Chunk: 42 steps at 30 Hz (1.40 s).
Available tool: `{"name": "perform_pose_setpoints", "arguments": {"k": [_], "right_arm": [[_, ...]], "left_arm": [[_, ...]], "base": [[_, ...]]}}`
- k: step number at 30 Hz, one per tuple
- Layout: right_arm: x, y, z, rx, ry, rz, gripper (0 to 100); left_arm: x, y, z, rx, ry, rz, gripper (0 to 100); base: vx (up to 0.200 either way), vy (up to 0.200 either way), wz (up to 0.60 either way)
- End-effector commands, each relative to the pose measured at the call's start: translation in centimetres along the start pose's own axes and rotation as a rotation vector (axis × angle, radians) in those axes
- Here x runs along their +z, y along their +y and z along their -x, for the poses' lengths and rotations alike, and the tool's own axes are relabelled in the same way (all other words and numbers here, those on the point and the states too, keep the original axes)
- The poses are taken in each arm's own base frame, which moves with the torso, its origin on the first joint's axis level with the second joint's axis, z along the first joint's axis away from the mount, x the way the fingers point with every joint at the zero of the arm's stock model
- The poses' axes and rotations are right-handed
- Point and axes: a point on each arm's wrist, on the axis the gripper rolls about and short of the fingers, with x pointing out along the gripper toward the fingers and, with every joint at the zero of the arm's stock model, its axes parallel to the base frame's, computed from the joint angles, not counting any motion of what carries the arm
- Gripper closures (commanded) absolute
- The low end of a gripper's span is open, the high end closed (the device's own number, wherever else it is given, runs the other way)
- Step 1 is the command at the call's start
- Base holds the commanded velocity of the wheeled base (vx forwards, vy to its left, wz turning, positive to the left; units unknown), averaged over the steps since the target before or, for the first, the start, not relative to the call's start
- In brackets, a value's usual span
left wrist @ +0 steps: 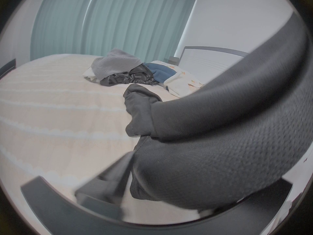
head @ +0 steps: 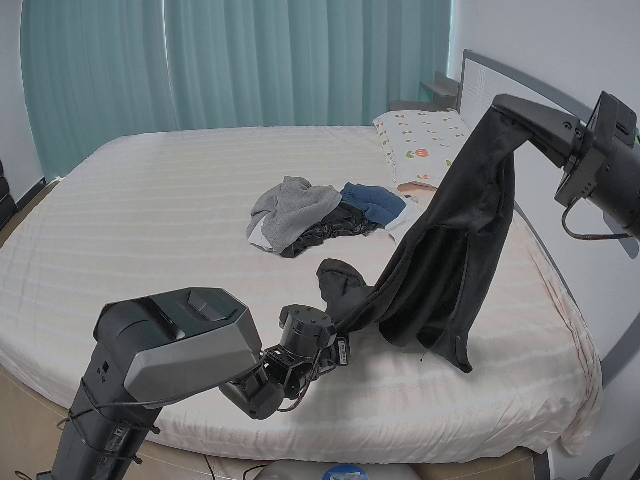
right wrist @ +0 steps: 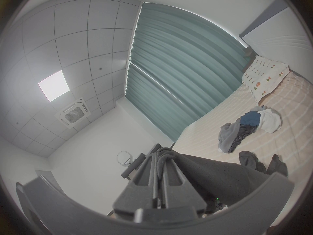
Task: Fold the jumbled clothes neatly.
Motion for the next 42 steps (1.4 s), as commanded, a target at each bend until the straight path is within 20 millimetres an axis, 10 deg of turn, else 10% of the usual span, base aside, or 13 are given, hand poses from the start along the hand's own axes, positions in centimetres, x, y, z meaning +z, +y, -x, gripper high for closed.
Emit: {"name": "perform_pose_setpoints", "arguments": {"k": [1, 7, 9, 19, 42], "right_arm": [[-0.7, -1.9, 0.5, -0.071, 0.020, 0.009, 100], [-2.0, -5.5, 0.9, -0.199, 0.061, 0.021, 100], [-2.8, -7.8, 0.7, -0.277, 0.089, 0.013, 100], [-4.3, -10.9, 1.2, -0.294, 0.036, 0.032, 100], [-5.9, -13.6, 2.4, -0.398, 0.027, -0.046, 100]], "left_arm": [[2.4, 1.0, 2.1, 0.021, -0.029, 0.061, 100], [9.3, 0.4, 7.5, -0.011, -0.145, 0.198, 100], [13.6, -0.4, 12.4, -0.019, -0.129, 0.324, 100], [19.0, 0.3, 21.0, -0.080, -0.170, 0.411, 100], [10.7, 2.4, 23.5, -0.033, 0.060, 0.509, 100]], "base": [[0.000, 0.000, 0.00], [0.000, 0.000, 0.00], [0.000, 0.000, 0.00], [0.000, 0.000, 0.00], [0.000, 0.000, 0.00]]}}
